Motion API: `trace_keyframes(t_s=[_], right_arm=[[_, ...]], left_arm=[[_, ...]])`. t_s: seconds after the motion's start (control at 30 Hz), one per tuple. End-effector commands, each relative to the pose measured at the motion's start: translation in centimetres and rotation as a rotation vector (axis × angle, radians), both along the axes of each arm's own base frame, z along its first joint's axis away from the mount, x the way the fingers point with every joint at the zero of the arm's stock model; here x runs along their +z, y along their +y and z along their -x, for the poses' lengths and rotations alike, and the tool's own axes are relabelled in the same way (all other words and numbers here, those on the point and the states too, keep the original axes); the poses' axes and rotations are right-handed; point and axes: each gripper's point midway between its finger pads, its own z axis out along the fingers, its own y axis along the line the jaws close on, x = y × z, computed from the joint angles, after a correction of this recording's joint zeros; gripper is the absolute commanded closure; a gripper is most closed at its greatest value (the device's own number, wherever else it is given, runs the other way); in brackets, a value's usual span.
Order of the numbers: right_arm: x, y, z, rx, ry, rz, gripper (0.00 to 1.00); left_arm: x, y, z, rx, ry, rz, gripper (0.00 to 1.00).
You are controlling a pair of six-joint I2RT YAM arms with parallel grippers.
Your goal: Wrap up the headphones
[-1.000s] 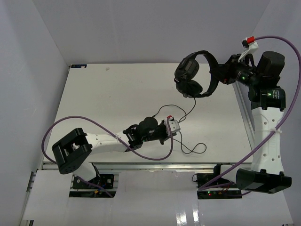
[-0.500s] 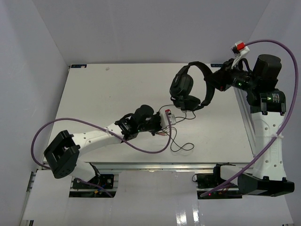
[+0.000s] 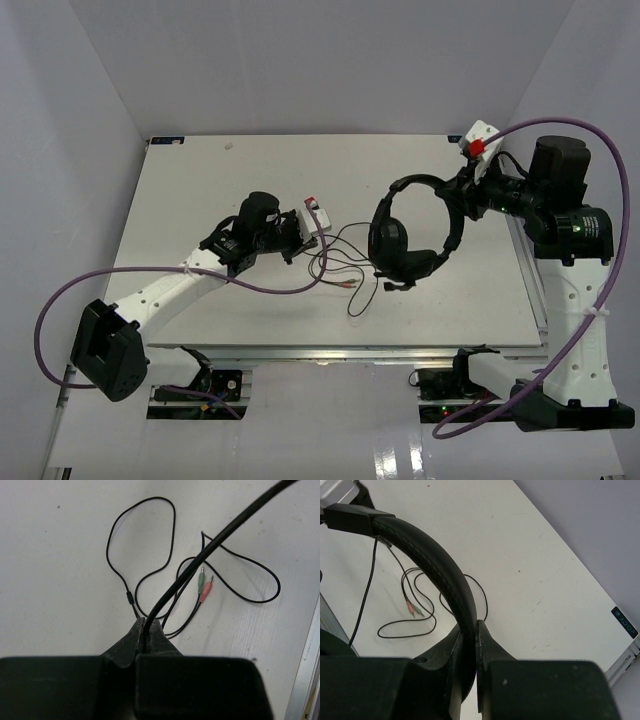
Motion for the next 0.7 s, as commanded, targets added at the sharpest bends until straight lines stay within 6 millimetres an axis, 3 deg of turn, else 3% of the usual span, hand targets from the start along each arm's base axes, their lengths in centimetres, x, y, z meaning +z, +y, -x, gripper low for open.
trace_keyframes(t_s=[0.0, 0.27, 0.37, 0.67], right_arm=[[-1.9, 0.3, 1.2, 0.077, -0.096, 0.16, 0.92], [-7.1, 0.1, 0.2, -0.01, -0.111, 0.326, 0.92], [-7.7, 0.3, -0.3, -0.031, -0.133, 0.355, 0.92], [-9.3, 0.2, -2.7, -0.183, -0.13, 0.417, 0.92]], left_arm=[[2.8, -1.1, 1.0, -0.088, 0.14, 0.071, 1.0], [5.2, -1.6, 1.5, -0.066, 0.297, 0.091, 1.0], [6.7, -1.8, 1.8, -0.067, 0.325, 0.112, 1.0], [7.7, -3.2, 3.5, -0.073, 0.576, 0.16, 1.0]])
